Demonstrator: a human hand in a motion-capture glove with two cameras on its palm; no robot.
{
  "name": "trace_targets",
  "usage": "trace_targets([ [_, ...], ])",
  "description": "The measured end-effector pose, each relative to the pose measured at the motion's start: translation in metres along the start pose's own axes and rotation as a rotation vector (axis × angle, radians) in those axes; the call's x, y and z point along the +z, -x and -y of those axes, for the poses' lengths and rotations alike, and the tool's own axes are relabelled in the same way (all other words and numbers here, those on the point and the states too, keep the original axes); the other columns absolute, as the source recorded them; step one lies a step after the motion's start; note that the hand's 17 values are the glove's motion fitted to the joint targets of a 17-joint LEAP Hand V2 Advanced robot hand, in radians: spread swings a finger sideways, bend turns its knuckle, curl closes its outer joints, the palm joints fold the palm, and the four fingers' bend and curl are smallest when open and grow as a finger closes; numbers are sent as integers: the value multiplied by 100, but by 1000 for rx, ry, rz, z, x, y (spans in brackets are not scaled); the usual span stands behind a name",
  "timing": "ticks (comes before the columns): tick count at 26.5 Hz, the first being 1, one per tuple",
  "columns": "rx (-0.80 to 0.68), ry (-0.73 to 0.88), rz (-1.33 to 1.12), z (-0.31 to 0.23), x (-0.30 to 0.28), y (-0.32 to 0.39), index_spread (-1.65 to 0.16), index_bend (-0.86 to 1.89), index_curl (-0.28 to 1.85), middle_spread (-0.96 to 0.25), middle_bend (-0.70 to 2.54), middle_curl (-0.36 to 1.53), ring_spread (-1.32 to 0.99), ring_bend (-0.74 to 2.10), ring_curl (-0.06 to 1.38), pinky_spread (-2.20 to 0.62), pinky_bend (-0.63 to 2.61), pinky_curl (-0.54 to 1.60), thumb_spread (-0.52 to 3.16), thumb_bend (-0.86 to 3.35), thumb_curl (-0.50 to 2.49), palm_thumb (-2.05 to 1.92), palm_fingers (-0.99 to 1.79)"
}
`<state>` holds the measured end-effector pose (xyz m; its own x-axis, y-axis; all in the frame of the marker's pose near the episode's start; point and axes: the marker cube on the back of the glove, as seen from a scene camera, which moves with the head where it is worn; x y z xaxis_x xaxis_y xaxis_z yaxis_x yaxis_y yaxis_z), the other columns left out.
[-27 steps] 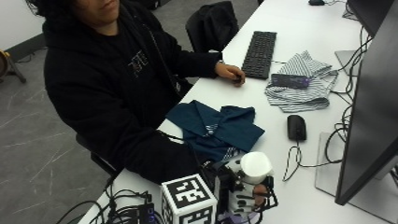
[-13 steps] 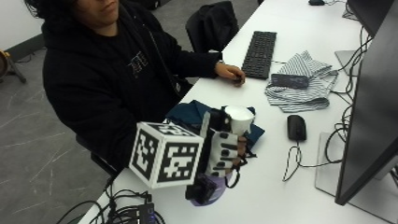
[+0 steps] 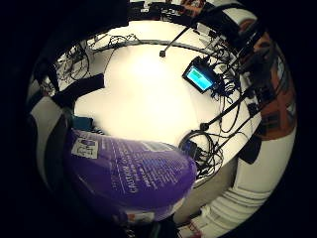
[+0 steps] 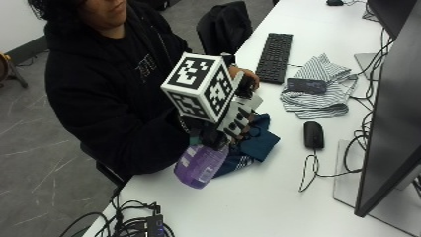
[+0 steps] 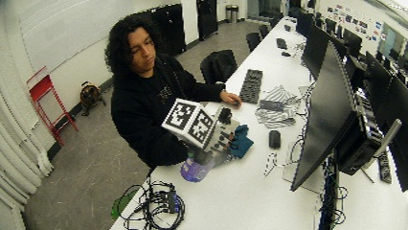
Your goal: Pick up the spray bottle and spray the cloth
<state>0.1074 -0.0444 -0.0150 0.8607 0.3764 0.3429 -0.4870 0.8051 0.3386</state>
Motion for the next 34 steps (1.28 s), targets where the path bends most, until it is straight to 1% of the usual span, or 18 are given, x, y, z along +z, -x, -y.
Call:
trace_targets([
  [6,-67,220,-219,-10,35,37,-28,38,50,-22,55,51,-25,53,45,-30,38,39,14,-4,71,95,135],
  [10,-70,285,-399,-16,58,54,-28,36,50,-22,54,50,-25,53,45,-30,39,39,15,-4,72,94,134],
  [14,-76,396,-545,-22,84,67,-28,36,50,-22,54,50,-25,52,45,-30,39,39,15,-4,73,94,134],
  [18,-97,498,-646,-26,105,74,-28,35,50,-22,53,50,-25,51,45,-30,39,39,16,-4,73,94,134],
  [22,-125,562,-699,-30,123,83,-28,34,50,-22,53,49,-25,51,45,-30,38,39,17,-4,74,94,133],
  [25,-148,576,-716,-32,129,86,-28,34,50,-22,52,49,-25,51,45,-30,38,39,17,-4,74,94,133],
  [28,-161,550,-698,-32,129,89,-29,33,50,-22,52,49,-25,50,45,-30,38,38,18,-4,74,94,133],
  [31,-218,487,-619,-31,123,93,-29,33,50,-22,52,49,-25,49,44,-30,37,38,18,-4,74,94,133],
  [34,-306,376,-490,-31,109,99,-29,31,50,-22,51,49,-25,49,44,-30,38,38,19,-4,74,94,133],
])
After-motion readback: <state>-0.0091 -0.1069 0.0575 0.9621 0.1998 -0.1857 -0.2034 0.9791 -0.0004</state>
